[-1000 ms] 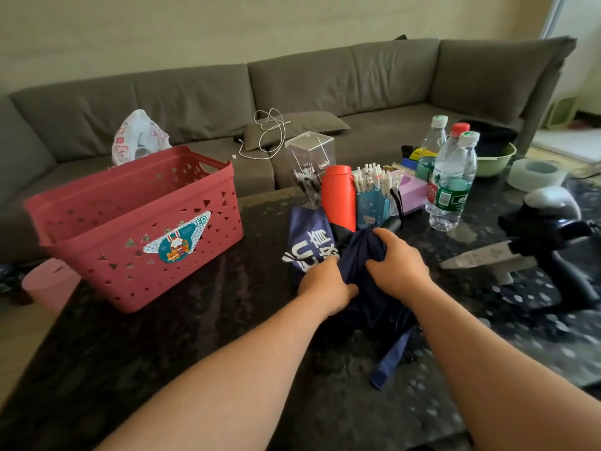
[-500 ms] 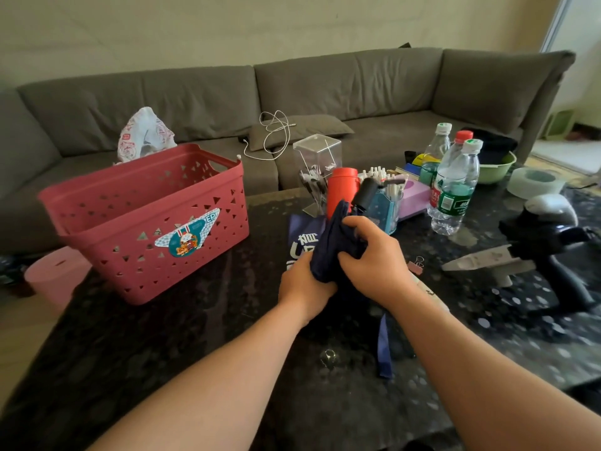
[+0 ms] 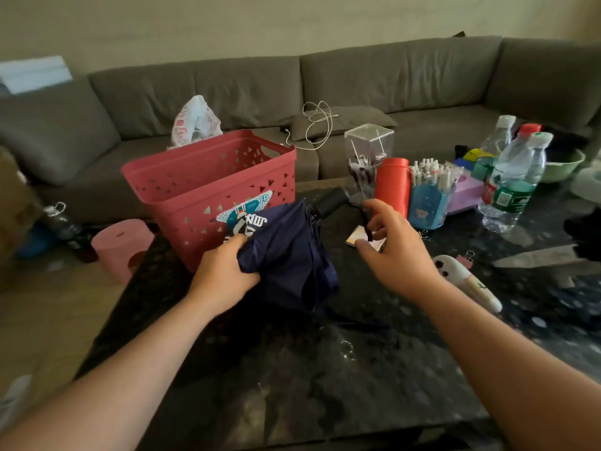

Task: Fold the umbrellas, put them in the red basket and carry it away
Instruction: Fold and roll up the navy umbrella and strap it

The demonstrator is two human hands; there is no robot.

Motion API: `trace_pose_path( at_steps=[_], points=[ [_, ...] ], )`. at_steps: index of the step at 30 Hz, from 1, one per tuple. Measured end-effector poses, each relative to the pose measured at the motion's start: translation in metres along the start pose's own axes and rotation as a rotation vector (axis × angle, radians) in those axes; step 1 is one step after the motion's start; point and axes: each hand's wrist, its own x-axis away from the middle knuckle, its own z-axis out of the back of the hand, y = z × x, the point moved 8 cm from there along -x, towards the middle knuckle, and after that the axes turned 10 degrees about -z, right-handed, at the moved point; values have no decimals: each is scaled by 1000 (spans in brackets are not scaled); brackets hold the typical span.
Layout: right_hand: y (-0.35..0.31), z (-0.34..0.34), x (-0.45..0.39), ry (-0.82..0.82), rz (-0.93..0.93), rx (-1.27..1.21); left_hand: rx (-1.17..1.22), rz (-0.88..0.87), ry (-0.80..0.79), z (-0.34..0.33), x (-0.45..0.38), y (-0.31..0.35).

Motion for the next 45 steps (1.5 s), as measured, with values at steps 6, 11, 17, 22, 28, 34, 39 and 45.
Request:
trace_pose_path(
  at_steps=[6, 11, 17, 22, 28, 34, 39, 45],
  points=[
    [0, -48, 14, -266, -15, 190, -181, -74, -175, 20, 6, -24],
    [9, -83, 22, -367, -21, 390, -262, -253, -241, -11, 17, -23],
    [31, -103, 16, -500, -51, 549, 105, -39, -246, 4, 28, -56],
    [30, -114, 23, -589, -18, 555, 383, 511, -27, 14, 48, -106],
    [21, -122, 25, -587, -48, 506, 643, 548, -172, -15, 63, -88],
    [13, -99, 23, -767, -340, -265, 1155, 537, 61, 20, 55, -42],
    [1, -82, 23, -782, -494, -497, 1223, 209, 136, 44, 63, 25],
    [6, -73, 30, -665, -528, -396, 1159, 230, 64, 29, 40, -17]
  ],
)
